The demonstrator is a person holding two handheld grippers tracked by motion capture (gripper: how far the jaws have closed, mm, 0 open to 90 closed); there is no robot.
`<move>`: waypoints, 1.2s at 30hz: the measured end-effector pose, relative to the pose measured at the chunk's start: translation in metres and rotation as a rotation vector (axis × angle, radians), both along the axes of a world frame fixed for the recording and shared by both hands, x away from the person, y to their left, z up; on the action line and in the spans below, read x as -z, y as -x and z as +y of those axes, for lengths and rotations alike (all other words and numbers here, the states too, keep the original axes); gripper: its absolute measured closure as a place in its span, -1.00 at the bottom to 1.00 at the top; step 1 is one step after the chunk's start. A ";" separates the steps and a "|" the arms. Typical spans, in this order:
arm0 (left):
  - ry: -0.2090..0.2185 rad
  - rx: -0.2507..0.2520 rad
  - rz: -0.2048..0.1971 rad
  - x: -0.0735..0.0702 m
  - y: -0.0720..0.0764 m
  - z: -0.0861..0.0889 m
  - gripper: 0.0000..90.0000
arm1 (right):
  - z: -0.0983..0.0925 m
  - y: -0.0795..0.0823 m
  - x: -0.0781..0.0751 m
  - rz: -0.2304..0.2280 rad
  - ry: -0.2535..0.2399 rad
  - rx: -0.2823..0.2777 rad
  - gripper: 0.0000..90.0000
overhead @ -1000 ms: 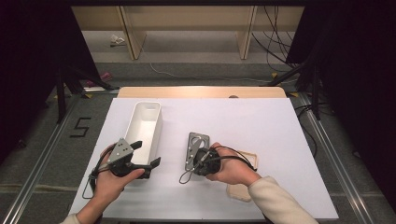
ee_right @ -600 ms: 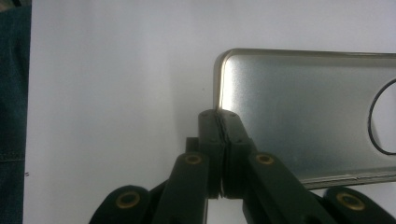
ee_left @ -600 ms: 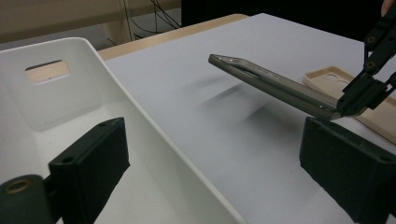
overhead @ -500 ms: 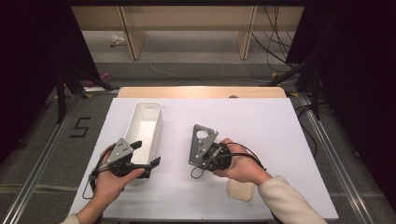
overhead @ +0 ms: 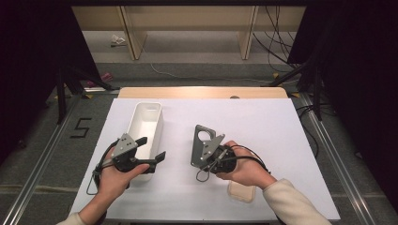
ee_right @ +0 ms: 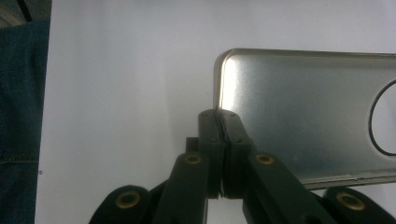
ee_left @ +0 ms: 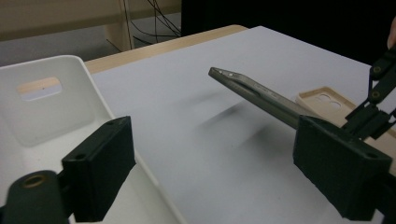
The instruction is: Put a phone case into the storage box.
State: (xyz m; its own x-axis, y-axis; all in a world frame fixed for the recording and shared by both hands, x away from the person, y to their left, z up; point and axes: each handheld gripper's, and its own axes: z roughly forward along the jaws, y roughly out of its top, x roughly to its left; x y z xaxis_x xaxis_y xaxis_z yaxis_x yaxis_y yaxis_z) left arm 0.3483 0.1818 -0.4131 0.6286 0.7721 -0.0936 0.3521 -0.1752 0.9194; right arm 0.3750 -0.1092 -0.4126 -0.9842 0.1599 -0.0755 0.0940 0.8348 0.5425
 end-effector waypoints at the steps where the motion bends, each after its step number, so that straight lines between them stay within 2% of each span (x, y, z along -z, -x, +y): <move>1: -0.007 0.000 0.004 -0.004 -0.003 -0.003 -0.68 | 0.001 0.001 0.000 -0.004 -0.003 0.001 0.98; 3: -0.017 -0.004 0.023 -0.013 -0.011 -0.010 -0.66 | 0.001 0.002 -0.001 -0.007 -0.004 0.003 0.98; 6: -0.043 0.029 0.059 -0.021 -0.026 -0.024 -0.64 | 0.003 0.005 -0.002 -0.012 -0.004 0.006 0.98; 11: -0.081 0.075 0.164 -0.028 -0.052 -0.053 -0.51 | 0.005 0.007 -0.003 -0.019 -0.010 -0.004 0.98; 12: -0.106 0.082 0.197 -0.028 -0.059 -0.060 -0.51 | 0.005 0.007 -0.003 -0.019 -0.010 -0.004 0.98; 16: -0.131 0.066 0.285 -0.026 -0.086 -0.076 -0.47 | 0.005 0.007 -0.004 -0.030 -0.009 0.000 0.98; 18: -0.153 0.050 0.303 -0.024 -0.098 -0.082 -0.38 | 0.006 0.007 -0.004 -0.035 -0.011 -0.003 0.98; 21: -0.161 0.037 0.339 -0.022 -0.110 -0.090 -0.30 | 0.005 0.007 -0.005 -0.037 -0.014 -0.003 0.98; 29: -0.157 0.004 0.441 -0.013 -0.127 -0.102 -0.02 | 0.005 0.006 -0.006 -0.044 -0.019 -0.001 0.98; 36: -0.145 0.015 0.515 -0.006 -0.130 -0.107 0.16 | 0.006 0.007 -0.007 -0.047 -0.016 -0.001 0.98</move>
